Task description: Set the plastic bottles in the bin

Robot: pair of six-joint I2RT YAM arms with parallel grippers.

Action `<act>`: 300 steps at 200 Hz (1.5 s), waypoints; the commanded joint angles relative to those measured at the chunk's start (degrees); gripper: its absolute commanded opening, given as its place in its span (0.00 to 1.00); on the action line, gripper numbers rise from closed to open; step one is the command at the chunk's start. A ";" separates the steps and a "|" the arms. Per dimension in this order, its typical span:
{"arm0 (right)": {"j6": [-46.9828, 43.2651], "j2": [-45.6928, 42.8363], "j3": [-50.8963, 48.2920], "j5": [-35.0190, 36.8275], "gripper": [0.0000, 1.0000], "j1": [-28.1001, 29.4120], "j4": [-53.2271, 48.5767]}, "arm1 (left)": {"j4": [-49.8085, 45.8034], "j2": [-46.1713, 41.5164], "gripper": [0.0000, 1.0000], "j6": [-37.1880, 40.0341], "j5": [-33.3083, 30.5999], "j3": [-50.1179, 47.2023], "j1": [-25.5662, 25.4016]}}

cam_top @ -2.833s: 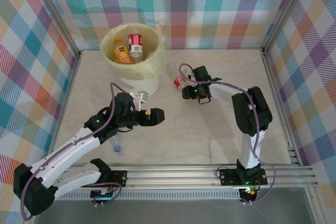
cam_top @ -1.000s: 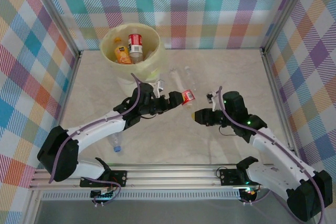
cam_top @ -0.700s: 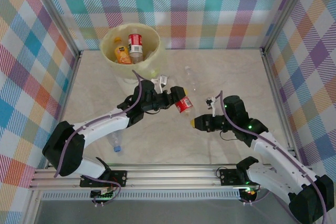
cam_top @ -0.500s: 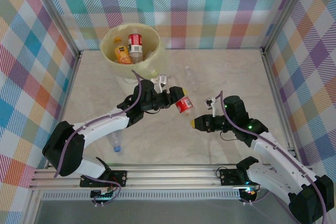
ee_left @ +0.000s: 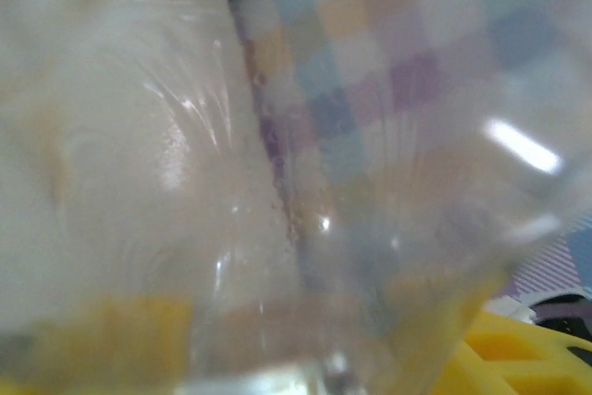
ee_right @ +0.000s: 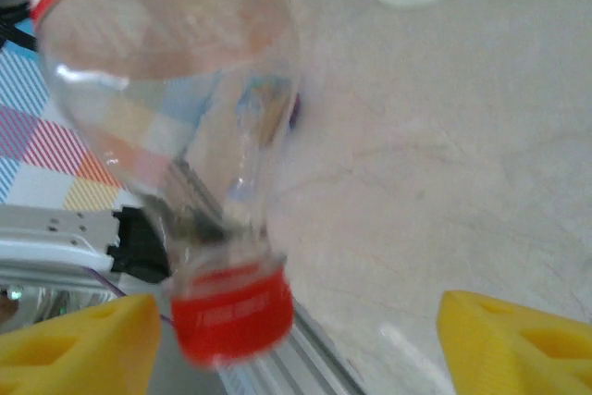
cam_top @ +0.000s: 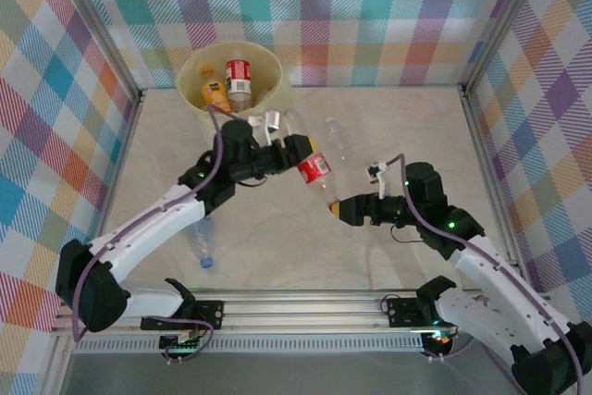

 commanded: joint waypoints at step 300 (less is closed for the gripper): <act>-9.07 7.88 23.29 8.99 1.00 0.30 3.97 | -50.95 40.75 0.62 13.55 4.85 71.05 35.96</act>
